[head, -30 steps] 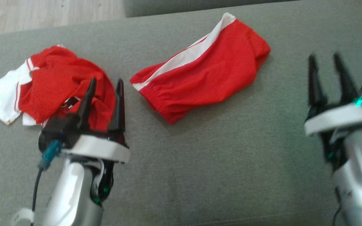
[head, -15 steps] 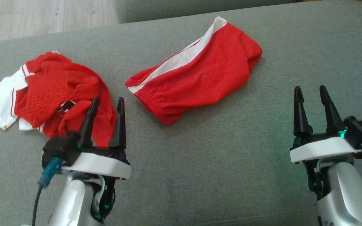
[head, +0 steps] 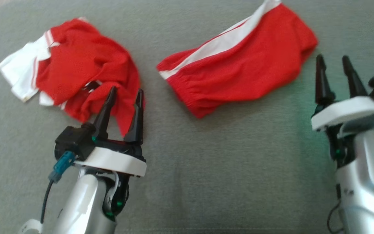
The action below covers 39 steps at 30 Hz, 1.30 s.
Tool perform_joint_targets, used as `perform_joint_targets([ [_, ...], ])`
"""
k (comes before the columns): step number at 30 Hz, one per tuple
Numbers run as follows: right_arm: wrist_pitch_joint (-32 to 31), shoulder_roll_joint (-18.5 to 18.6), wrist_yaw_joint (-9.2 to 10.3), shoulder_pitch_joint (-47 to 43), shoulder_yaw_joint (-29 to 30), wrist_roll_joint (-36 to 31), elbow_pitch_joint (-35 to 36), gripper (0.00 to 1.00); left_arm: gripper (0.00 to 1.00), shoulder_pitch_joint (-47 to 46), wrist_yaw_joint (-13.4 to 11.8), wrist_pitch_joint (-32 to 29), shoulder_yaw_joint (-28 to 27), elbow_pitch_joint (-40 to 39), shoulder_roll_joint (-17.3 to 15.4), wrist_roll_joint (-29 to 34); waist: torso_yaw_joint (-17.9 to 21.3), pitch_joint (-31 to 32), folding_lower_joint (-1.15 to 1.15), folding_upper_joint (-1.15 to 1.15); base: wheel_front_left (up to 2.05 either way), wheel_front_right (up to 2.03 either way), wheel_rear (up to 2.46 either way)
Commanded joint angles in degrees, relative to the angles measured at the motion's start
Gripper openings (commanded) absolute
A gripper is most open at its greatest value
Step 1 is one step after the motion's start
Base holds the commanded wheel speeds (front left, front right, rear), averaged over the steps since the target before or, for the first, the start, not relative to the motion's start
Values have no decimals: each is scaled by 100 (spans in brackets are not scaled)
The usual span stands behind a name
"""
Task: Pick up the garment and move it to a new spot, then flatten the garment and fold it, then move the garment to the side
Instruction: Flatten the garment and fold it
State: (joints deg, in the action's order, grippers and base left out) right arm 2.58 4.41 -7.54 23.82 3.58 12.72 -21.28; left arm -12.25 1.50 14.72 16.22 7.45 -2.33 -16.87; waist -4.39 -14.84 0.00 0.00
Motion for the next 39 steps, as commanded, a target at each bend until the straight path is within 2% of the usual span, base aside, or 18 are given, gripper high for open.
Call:
perform_joint_targets([
  [1, -108, 1, 5, 320, -22, 67, 55, 100, 100, -244, -34, 28, -123, -184, -55, -45, -255, -205, 0, 0, 0, 0, 0],
  [4, -294, 9, 5, 694, 197, 90, -248, 100, 100, -297, -39, 28, -27, -182, -55, -79, -449, -303, 0, 0, 0, 0, 0],
  [8, -508, 7, 5, 1168, 775, 14, -805, 100, 100, -368, -58, 28, 112, -204, -55, -164, -696, -400, 0, 0, 0, 0, 0],
  [19, -924, -87, 5, 2033, 2721, -1260, -2300, 100, 100, -378, -147, 28, 269, -237, -54, -311, -1012, -461, 0, 0, 0, 0, 0],
  [25, -1027, -134, 5, 2290, 2836, -1165, -2691, 100, 100, -373, -169, 28, 258, -261, -54, -320, -1036, -489, 0, 0, 0, 0, 0],
  [39, -967, -151, 5, 2743, 2403, -818, -3381, 100, 100, -388, -136, 28, 276, -295, -54, -261, -989, -675, 0, 0, 0, 0, 0],
])
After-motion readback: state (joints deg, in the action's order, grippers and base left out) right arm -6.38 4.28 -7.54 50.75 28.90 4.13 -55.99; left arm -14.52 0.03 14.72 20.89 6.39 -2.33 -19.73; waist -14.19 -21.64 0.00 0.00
